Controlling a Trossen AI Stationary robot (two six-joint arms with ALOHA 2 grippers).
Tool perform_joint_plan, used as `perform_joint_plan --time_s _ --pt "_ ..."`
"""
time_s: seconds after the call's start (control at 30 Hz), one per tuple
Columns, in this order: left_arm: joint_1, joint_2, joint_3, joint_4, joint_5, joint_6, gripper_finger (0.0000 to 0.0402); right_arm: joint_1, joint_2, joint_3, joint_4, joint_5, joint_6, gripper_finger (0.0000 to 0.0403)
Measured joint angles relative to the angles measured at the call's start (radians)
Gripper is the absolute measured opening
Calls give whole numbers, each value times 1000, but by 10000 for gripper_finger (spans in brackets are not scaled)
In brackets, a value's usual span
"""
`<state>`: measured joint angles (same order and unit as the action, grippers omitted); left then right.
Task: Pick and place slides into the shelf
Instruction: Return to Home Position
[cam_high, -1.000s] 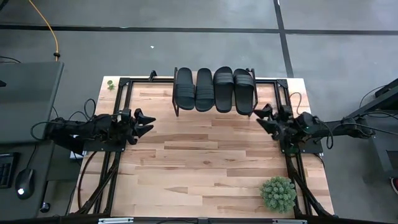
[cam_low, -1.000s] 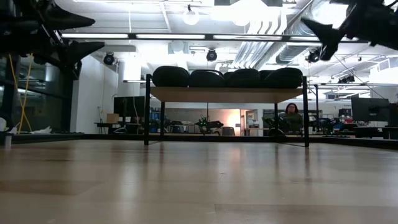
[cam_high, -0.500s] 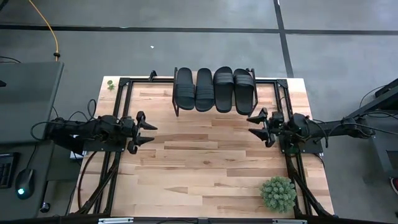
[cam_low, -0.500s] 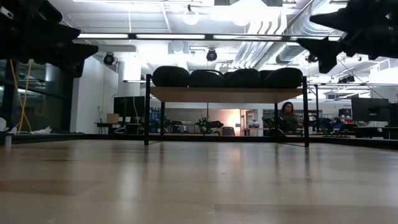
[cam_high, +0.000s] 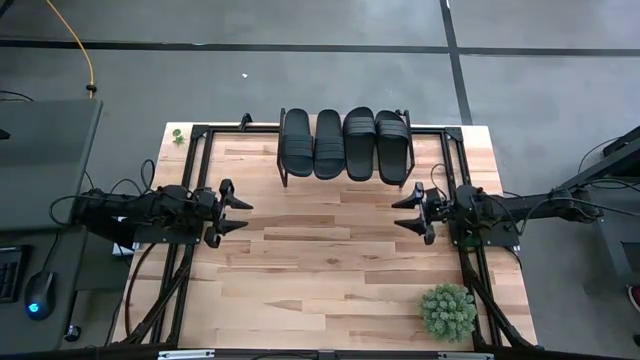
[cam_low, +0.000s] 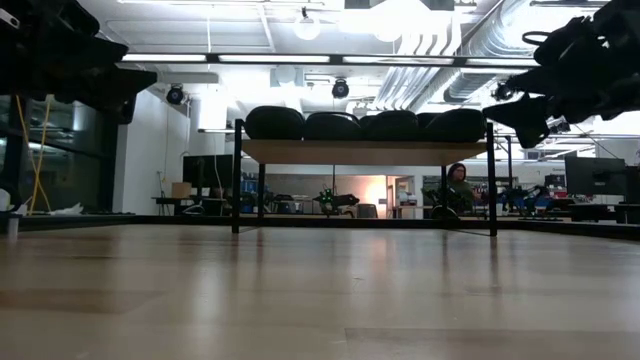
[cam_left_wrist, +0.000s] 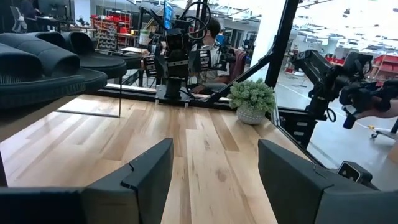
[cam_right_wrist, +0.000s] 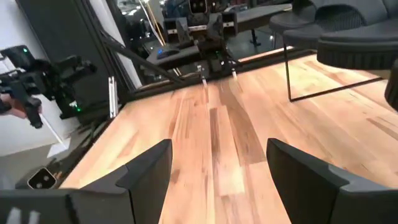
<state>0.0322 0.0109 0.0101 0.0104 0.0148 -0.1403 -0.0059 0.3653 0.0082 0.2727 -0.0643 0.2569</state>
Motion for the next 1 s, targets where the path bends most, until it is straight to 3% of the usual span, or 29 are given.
perform_joint_plan --time_s 0.27,0.53,0.77,1.0 --pt "0 0 0 0 0 2 216 0 0 0 -73 -2 -18 252" --pt "0 0 0 0 0 4 216 0 0 1 -232 -141 67 252" --pt "0 0 0 0 0 5 216 0 -1 17 -247 -129 -58 252" --pt "0 0 0 0 0 5 216 0 0 19 -248 -110 -2 252"
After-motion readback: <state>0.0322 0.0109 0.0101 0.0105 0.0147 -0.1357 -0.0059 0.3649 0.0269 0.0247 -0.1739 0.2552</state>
